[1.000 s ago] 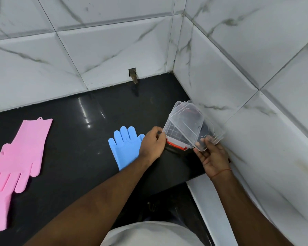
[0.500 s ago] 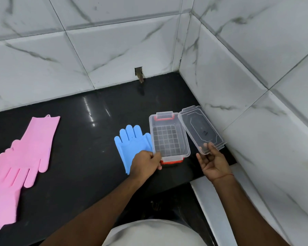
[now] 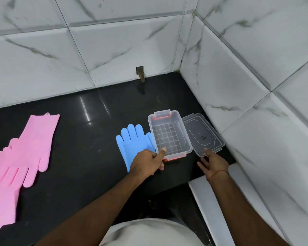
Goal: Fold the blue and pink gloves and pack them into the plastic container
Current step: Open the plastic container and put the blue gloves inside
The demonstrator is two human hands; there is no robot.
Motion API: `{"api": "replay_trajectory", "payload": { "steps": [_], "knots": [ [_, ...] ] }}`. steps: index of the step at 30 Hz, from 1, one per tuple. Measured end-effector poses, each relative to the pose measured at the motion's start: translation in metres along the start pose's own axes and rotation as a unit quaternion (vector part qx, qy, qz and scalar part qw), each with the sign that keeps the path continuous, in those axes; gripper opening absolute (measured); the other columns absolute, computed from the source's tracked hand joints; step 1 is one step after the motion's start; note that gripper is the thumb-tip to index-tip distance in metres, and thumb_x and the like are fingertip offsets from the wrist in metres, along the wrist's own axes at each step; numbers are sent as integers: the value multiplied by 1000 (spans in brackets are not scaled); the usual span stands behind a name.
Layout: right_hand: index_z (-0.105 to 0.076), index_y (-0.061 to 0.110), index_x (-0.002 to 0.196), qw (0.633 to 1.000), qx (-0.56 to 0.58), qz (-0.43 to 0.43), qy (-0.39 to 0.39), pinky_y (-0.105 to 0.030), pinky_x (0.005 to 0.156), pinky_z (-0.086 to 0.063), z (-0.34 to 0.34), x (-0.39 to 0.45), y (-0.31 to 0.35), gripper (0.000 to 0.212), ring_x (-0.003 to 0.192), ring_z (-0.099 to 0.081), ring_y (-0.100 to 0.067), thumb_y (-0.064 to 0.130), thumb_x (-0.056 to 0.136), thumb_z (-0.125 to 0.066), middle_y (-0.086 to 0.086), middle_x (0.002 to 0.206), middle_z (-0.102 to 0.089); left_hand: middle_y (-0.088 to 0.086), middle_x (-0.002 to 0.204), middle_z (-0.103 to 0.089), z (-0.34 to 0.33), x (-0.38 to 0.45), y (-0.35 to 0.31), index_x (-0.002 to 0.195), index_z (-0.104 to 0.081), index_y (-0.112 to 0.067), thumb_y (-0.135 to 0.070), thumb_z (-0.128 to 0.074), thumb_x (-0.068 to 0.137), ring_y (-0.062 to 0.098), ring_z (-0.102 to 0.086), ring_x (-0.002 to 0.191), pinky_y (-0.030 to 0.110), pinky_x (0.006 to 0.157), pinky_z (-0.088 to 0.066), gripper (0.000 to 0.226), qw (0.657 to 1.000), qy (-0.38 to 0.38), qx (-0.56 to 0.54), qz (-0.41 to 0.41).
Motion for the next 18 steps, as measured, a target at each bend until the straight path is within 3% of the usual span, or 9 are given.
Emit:
{"api": "replay_trajectory", "payload": {
  "steps": [3,5,7,10,12,14,16,18],
  "knots": [
    [-45,11,156,995,-59,44,-70,-57,104,-55,6,-21,-21,71,122,-56,-30,9,94,-78,-14,139,-59,-15,67,-79,13,6,9,62,-80,-23,-85,-36,100,0,-69,55,27,78,-57,85,1000,-1,10,-11],
    [-46,12,154,994,-58,42,-85,-52,91,-59,6,-40,-47,66,114,-57,-28,7,95,-76,-16,135,-60,-7,62,-74,33,16,18,62,-75,-18,-83,-40,97,8,-69,61,29,73,-56,82,996,-52,50,-44],
    [-53,12,143,996,-53,9,-66,-42,74,-56,3,-57,-76,52,101,-61,-25,7,95,-74,-15,125,-64,-1,65,-69,58,30,26,67,-68,-18,-73,-54,96,13,-65,62,36,66,-55,65,986,-114,99,-78],
    [-59,13,134,996,-62,-65,4,-39,71,-57,-14,-81,-116,41,99,-67,-25,9,96,-74,-13,114,-70,-11,102,-67,97,56,37,94,-67,-32,-56,-77,87,13,-65,97,42,84,-59,27,971,-151,118,-145],
    [-62,11,133,989,-76,-110,62,-40,75,-59,-34,-94,-135,40,109,-69,-28,13,96,-77,-14,120,-72,-5,140,-53,117,74,44,133,-59,-36,-61,-85,78,23,-52,133,50,103,-54,66,973,-125,155,-116],
    [-66,10,131,982,-84,-136,105,-39,77,-59,-57,-102,-147,37,114,-69,-28,16,96,-77,-13,126,-72,4,166,-35,131,88,50,164,-33,-34,-70,-89,70,33,-33,155,59,119,-43,116,980,-64,182,-53],
    [-71,10,125,979,-77,-144,125,-39,77,-58,-81,-106,-153,30,115,-68,-27,18,96,-76,-11,127,-72,10,173,-31,140,99,53,172,-20,-23,-77,-89,65,36,-27,161,55,128,-33,139,976,-3,213,-49],
    [-72,12,121,979,-65,-146,129,-42,77,-58,-101,-108,-155,28,113,-69,-26,21,95,-77,-9,125,-73,9,168,-43,140,105,51,169,-31,-16,-80,-88,65,34,-37,158,49,128,-33,135,964,37,252,-75]
  ]
}}
Point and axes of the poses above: each hand's wrist, its own x-axis towards the middle knuckle, its own z-axis out of the back of the hand, y = z × x, the point moved 1 cm from there along x, towards the middle knuckle
